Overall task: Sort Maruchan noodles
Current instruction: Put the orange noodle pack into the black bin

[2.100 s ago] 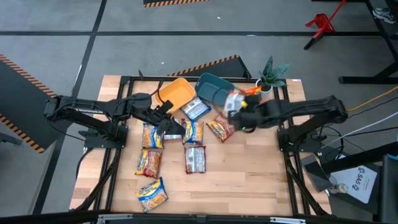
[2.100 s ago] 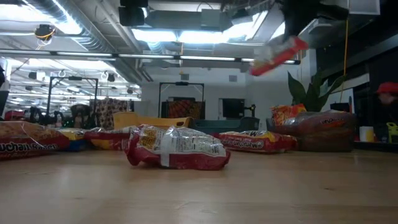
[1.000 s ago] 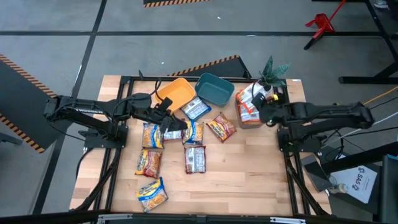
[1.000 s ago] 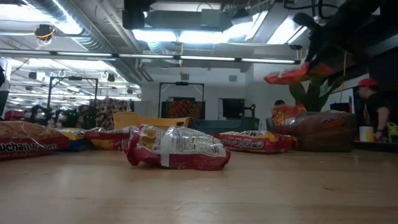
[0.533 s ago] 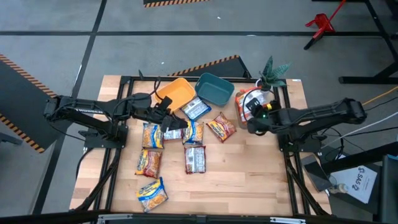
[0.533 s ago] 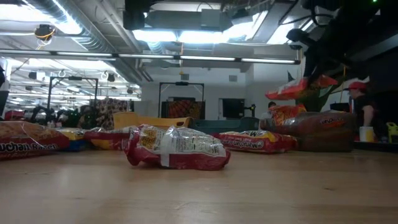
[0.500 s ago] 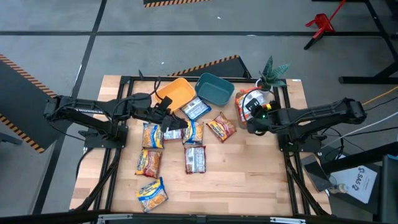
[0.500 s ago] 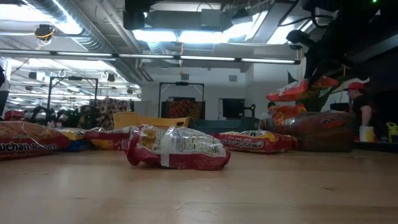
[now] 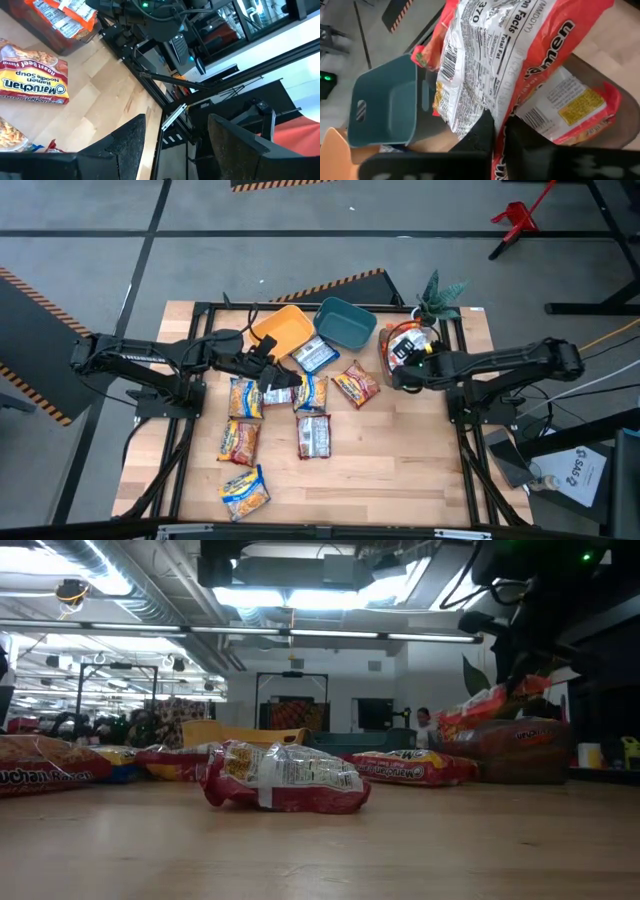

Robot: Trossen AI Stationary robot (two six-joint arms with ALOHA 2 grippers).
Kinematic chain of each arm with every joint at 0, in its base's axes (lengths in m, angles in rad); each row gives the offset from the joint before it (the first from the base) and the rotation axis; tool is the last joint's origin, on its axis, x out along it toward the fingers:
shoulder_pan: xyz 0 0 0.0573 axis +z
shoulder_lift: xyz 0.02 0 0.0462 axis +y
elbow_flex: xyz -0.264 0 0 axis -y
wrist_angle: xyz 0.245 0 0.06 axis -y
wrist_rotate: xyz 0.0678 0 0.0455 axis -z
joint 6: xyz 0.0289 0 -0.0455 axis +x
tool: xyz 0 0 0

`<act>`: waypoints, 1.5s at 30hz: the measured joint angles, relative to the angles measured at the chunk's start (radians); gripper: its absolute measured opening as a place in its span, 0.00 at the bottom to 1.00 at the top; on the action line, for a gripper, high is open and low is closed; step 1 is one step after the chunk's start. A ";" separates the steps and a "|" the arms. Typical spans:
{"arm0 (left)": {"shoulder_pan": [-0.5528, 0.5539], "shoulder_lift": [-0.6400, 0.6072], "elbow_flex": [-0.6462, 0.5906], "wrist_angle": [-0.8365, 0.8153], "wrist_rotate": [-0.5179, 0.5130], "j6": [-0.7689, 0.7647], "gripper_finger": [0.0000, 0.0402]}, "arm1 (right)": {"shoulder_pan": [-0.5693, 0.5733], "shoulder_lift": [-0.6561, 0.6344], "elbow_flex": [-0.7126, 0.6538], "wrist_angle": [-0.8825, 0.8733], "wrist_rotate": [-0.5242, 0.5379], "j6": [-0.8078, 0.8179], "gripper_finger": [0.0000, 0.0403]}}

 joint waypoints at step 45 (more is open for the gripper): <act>0.000 0.000 0.000 -0.008 -0.008 0.019 0.52 | -0.125 -0.060 -0.007 -0.143 -0.129 -0.535 0.20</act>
